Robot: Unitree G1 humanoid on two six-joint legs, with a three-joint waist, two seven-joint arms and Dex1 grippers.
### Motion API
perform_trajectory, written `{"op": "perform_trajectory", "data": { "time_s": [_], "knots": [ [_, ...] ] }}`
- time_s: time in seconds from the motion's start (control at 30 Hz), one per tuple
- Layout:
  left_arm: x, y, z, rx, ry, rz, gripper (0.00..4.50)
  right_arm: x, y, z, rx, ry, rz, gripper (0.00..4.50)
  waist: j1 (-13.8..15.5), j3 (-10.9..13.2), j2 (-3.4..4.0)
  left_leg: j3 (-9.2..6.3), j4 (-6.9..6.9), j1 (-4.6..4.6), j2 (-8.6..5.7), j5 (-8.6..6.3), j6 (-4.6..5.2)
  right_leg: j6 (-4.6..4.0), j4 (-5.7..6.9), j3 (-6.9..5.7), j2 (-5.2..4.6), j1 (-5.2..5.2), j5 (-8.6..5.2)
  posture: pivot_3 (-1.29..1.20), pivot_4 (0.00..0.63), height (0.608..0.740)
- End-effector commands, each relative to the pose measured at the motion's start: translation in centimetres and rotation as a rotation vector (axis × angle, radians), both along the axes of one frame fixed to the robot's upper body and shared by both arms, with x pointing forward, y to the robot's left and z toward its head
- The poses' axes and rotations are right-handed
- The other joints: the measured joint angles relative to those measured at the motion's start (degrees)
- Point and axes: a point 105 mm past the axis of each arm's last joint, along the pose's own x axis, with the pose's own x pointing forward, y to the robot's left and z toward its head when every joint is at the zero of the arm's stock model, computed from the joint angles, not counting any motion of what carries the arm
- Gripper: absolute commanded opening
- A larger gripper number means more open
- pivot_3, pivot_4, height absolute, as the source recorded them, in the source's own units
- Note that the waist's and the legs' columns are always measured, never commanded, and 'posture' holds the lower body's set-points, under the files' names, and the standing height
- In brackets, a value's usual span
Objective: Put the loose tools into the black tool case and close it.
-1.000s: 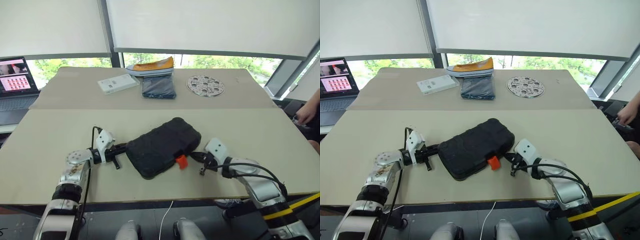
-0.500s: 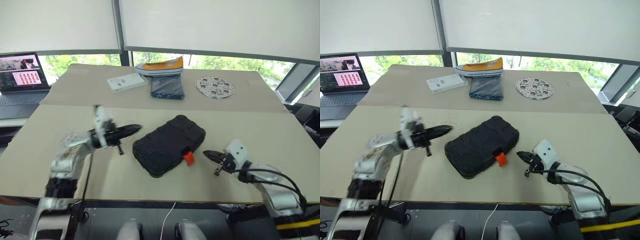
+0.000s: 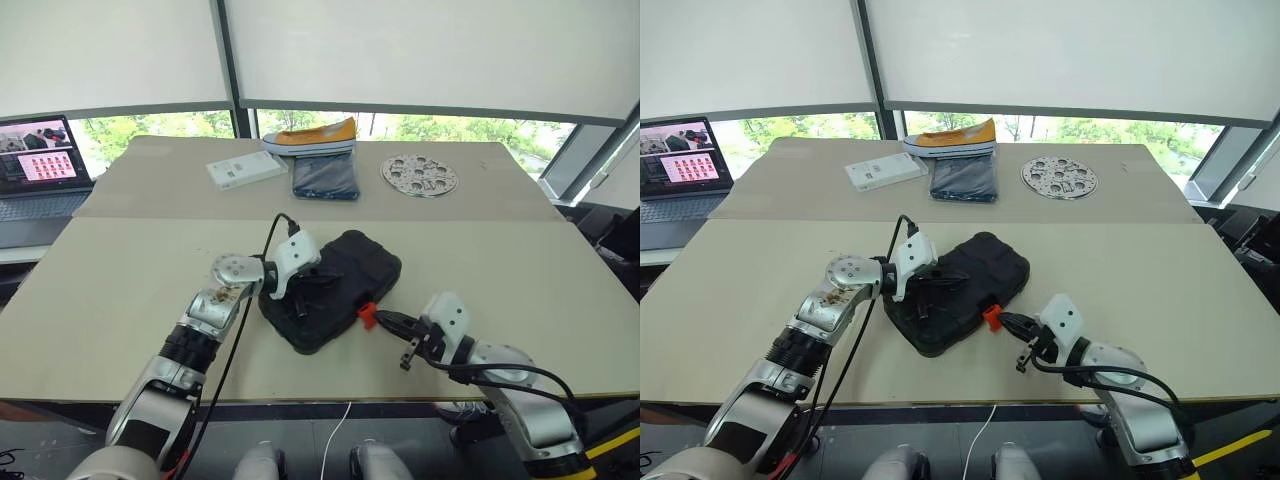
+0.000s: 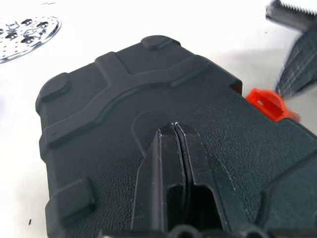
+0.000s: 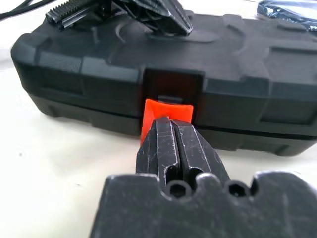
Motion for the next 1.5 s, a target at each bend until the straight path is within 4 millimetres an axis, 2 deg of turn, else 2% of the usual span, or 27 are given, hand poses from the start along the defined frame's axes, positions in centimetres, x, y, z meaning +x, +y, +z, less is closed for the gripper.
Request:
{"op": "perform_trajectory", "data": {
  "time_s": [0.03,0.23,0.6,0.67,0.77,0.87,0.97,1.3,1.37,1.47,1.5],
  "knots": [
    [-0.8,0.6,-3.1,0.044,0.11,0.02,0.07,0.1,0.3,-0.6,-0.016,0.022,-0.001,0.0,-0.07,-0.12,0.06,0.0,0.0,0.02,0.01,0.0,0.0,-0.03,0.01,0.0,0.0,0.0,-0.02,0.0,0.15,0.74],
    [-1.1,0.6,-3.2,0.038,0.116,0.028,0.07,0.3,1.1,-1.3,-0.025,0.054,0.018,0.0,-0.12,-0.18,0.15,-0.01,-0.06,0.01,0.01,0.0,0.0,-0.03,0.04,-0.01,0.04,-0.03,-0.04,0.0,0.15,0.74],
    [-0.8,0.5,-3.5,0.047,0.133,0.044,0.07,1.5,2.7,-0.1,0.036,0.01,0.049,0.0,-0.19,-0.18,0.15,-0.01,-0.05,0.02,0.02,0.0,0.0,-0.01,0.04,-0.01,0.04,-0.03,-0.05,0.0,0.15,0.74],
    [-0.8,0.6,-3.7,0.053,0.144,0.052,0.07,1.4,3.1,0.4,0.059,-0.018,0.07,0.0,-0.22,-0.18,0.15,-0.02,-0.05,0.04,0.02,0.0,0.0,-0.03,0.04,-0.01,0.04,-0.01,-0.05,0.0,0.15,0.74],
    [-0.8,0.6,-4.0,0.063,0.161,0.055,0.07,1.3,3.4,2.2,0.126,-0.077,0.084,0.0,-0.27,-0.18,0.16,-0.02,-0.05,0.05,0.02,0.0,0.0,-0.05,0.05,-0.01,0.04,-0.02,-0.05,0.0,0.15,0.74],
    [-1.0,0.7,-4.2,0.074,0.176,0.056,0.07,1.1,3.3,3.9,0.17,-0.128,0.091,0.0,-0.34,-0.18,0.16,-0.02,-0.04,0.05,0.02,0.0,0.0,-0.06,0.06,0.0,0.04,-0.04,-0.04,0.0,0.15,0.74],
    [-1.3,0.7,-4.6,0.089,0.2,0.043,0.07,1.2,3.2,4.5,0.177,-0.146,0.097,0.0,-0.52,-0.18,0.16,-0.03,-0.05,0.05,0.04,0.0,0.0,-0.07,0.07,0.0,0.07,-0.05,-0.03,0.0,0.15,0.74],
    [-2.0,0.4,-4.9,0.098,0.232,0.014,0.07,1.4,2.7,3.2,0.16,-0.101,0.087,0.0,-0.07,-0.25,0.17,-0.03,-0.13,0.04,0.03,-0.02,0.01,0.07,0.01,0.0,0.06,-0.03,-0.1,0.0,0.15,0.74],
    [-1.7,0.7,-4.6,0.08,0.206,0.034,0.07,0.7,2.0,3.3,0.168,-0.091,0.088,0.0,0.05,-0.27,0.17,-0.03,-0.16,0.0,-0.02,-0.08,0.08,0.2,0.01,0.0,0.01,-0.04,-0.07,0.0,0.15,0.74],
    [-1.5,0.9,-3.0,-0.022,0.156,0.029,0.07,-0.3,0.8,3.5,0.164,-0.089,0.087,0.0,0.11,-0.3,0.21,-0.04,-0.17,-0.01,-0.06,-0.18,0.12,0.16,0.0,-0.02,-0.04,-0.02,-0.09,0.0,0.15,0.74],
    [-1.3,1.1,-1.9,-0.089,0.127,0.043,0.07,-0.6,0.2,3.7,0.159,-0.093,0.081,0.0,0.05,-0.3,0.22,-0.03,-0.16,-0.01,-0.05,-0.23,0.13,0.14,0.0,-0.01,-0.04,-0.03,-0.09,0.0,0.15,0.74]
  ]
}}
